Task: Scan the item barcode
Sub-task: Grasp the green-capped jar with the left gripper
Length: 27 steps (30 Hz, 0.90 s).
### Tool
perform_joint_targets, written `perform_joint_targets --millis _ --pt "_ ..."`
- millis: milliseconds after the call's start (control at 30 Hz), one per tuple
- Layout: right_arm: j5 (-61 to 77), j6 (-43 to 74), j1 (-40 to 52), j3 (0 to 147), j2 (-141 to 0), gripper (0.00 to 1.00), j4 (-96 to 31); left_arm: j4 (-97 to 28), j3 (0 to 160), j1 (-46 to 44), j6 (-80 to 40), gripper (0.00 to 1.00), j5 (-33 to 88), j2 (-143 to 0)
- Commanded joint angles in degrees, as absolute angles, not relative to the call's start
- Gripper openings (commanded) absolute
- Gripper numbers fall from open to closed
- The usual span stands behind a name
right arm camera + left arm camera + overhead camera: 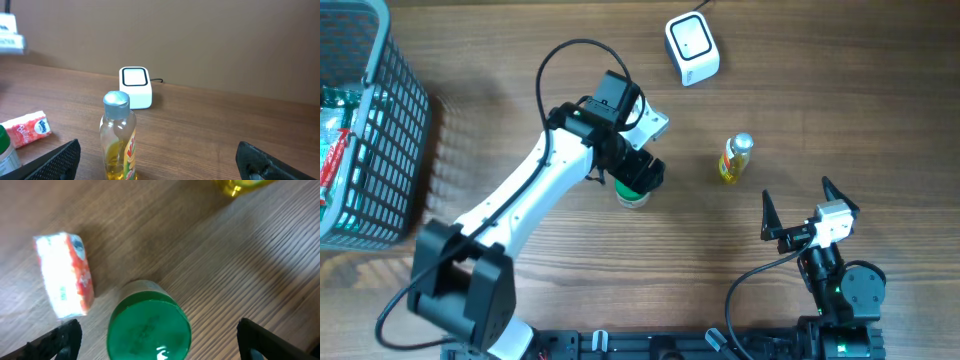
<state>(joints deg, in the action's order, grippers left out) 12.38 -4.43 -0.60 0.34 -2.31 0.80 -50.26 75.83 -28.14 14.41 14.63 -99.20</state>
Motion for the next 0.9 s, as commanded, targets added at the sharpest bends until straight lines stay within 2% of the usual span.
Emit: perform_joint_targets --millis 0,67,267,433,567,633,867 --pt "11.92 -4.47 -0.99 0.30 -2.04 1.00 0.91 -51.07 76.73 -28.69 16.27 0.93 16.08 -103.15" --pt "11.92 -4.49 -0.99 0.30 -2.04 1.00 0.91 -51.64 76.73 -28.95 16.08 0.93 16.05 -104.01" --pt "11.92 -4.49 -0.99 0.30 -2.04 1.00 0.91 -51.94 76.73 -29.15 15.57 0.84 16.05 -104.20" --pt "11.92 -4.49 -0.99 0.30 -2.04 1.00 0.91 -52.53 75.72 -29.15 14.13 0.84 15.38 -104.27" --pt "11.92 -4.49 -0.99 0.30 -2.04 1.00 0.91 -51.88 74.04 -29.15 14.13 0.77 15.40 -104.27" --pt "11.92 -4.47 -0.99 0.30 -2.04 1.00 0.91 -51.92 73.97 -29.15 14.06 0.67 15.42 -104.27" --pt "11.92 -4.47 -0.99 0.30 -2.04 0.99 0.91 -51.88 73.97 -30.83 11.03 0.66 15.44 -104.27"
